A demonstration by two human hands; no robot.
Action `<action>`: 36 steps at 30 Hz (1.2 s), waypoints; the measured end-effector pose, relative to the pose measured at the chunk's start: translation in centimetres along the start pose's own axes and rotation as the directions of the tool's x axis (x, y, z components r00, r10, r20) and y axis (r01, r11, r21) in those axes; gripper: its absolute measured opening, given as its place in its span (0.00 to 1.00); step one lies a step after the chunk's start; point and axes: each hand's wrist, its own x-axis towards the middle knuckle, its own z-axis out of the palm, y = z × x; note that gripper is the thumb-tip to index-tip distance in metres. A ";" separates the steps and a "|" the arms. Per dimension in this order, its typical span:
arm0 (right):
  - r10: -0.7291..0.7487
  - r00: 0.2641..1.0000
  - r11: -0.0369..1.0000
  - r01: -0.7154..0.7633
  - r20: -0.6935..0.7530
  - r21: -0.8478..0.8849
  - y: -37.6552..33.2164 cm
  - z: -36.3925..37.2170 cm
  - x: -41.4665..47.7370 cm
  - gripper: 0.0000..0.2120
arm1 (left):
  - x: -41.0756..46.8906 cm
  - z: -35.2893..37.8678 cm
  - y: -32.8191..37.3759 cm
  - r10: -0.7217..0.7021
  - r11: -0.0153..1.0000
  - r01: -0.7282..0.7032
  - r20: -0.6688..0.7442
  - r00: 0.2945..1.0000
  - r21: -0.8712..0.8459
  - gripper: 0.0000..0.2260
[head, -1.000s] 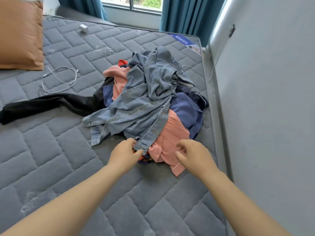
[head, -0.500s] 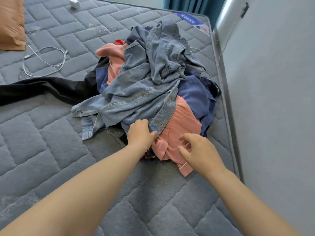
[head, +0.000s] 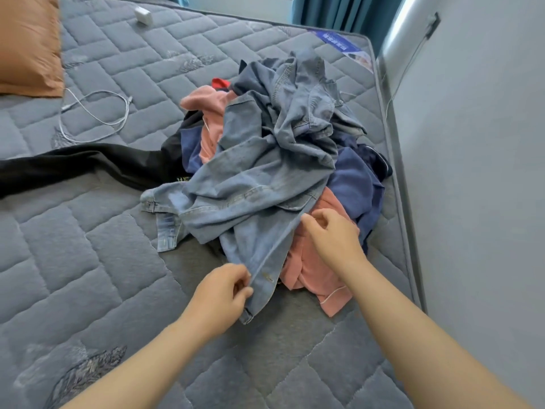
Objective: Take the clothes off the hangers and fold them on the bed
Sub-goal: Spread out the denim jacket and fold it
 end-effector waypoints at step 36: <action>-0.117 0.949 0.973 0.169 0.292 -0.159 6.6 -2.1 -17.5 0.05 | 4.5 -0.7 11.2 -0.244 0.952 0.230 -0.051 0.968 -0.201 0.10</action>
